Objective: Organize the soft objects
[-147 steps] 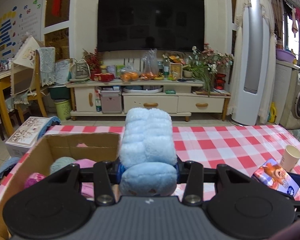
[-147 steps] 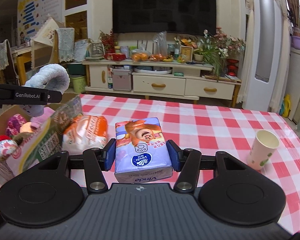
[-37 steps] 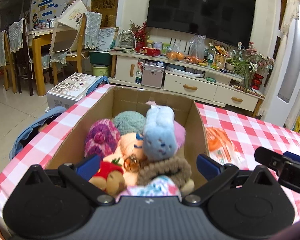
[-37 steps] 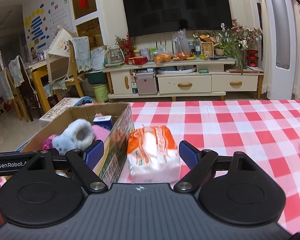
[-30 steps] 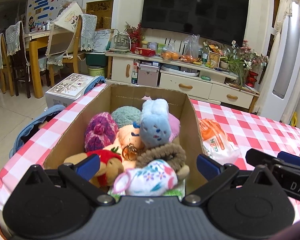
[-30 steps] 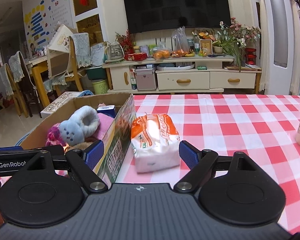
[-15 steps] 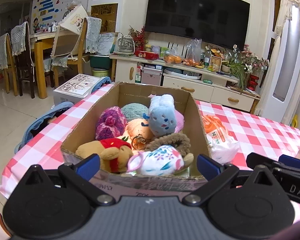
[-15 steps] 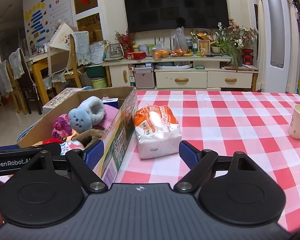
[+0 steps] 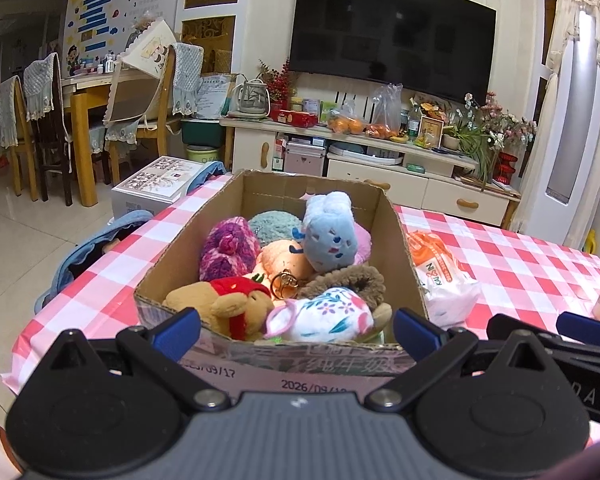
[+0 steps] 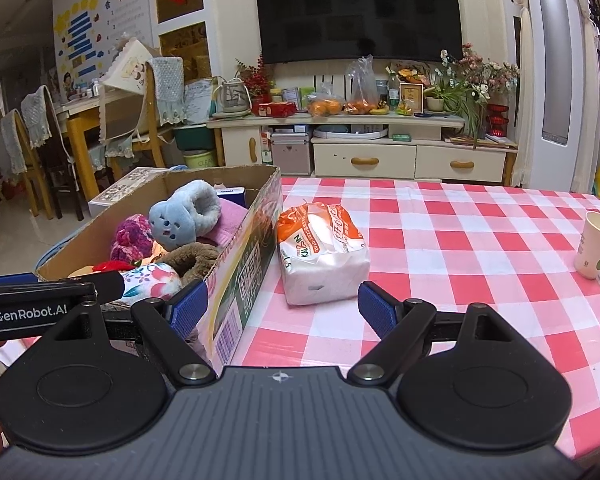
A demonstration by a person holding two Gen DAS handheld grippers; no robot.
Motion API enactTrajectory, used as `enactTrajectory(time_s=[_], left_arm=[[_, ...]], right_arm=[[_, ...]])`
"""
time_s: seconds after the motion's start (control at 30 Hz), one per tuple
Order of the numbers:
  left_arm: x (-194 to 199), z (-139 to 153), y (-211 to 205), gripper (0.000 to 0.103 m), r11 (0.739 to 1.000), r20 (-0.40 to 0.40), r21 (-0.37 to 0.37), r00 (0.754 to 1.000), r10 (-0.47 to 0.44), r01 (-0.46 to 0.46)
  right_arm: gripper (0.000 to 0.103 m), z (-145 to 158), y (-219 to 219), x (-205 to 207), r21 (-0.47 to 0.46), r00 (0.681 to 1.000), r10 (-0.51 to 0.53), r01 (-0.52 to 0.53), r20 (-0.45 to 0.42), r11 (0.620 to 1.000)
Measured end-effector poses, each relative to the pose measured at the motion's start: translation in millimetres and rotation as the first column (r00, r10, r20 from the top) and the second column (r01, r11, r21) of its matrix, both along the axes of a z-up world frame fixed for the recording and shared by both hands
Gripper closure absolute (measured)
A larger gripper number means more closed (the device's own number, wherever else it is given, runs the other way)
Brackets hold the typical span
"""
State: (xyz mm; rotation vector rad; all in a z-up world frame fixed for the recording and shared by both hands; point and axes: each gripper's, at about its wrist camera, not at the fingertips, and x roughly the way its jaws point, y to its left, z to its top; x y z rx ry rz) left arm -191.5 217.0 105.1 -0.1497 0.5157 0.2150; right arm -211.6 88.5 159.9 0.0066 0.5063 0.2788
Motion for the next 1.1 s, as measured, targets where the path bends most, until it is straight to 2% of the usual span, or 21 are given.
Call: enactTrajectory(time_s=[0.47,1.1], left_arm=[[-0.6,-0.5,-5.0,0.001,0.999,-0.009,0.047,1.000,0.004,-0.004],[8.2,-3.0,-8.8,0.001,0.999,-0.031,0.033,1.000,-0.007,0.008]], right_arm=[[0.000,-4.1,0.1,-0.7,-0.006,1.000,0.000,0.000,0.009,1.000],[0.000,-7.8,-7.3,1.1,0.039,1.000,0.004,-0.004,-0.007,0.999]])
